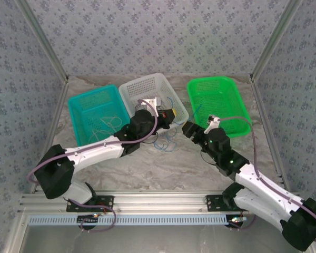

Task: Untangle the cables

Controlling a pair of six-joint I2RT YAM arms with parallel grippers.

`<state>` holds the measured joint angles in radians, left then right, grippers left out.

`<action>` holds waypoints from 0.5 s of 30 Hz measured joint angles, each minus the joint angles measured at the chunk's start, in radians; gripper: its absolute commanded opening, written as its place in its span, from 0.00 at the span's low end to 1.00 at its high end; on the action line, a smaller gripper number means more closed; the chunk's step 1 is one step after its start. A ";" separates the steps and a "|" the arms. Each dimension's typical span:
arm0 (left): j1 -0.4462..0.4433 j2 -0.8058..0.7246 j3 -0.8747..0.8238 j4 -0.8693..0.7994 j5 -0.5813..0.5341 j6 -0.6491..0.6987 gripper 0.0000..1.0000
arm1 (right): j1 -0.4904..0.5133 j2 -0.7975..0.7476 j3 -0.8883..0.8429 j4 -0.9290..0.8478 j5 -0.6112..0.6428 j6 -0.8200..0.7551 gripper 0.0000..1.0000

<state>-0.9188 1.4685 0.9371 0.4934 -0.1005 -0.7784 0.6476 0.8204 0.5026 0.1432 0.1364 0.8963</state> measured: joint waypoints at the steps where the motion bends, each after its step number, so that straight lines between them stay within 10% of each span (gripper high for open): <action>1: -0.001 0.000 0.000 0.003 0.003 0.003 0.00 | -0.002 0.008 0.008 0.011 -0.003 0.000 0.70; 4: -0.005 0.000 0.001 0.004 0.006 0.008 0.00 | -0.006 0.014 0.014 0.052 -0.002 0.001 0.60; 11: -0.012 0.007 0.001 0.031 0.010 0.011 0.00 | -0.038 0.058 0.028 0.121 0.013 0.009 0.03; 15: -0.018 0.010 0.001 0.034 0.010 0.010 0.10 | -0.045 0.069 0.041 0.132 0.034 -0.003 0.00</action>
<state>-0.9363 1.4788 0.9379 0.5270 -0.0906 -0.7681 0.6025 0.8890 0.5434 0.2756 0.1707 0.8932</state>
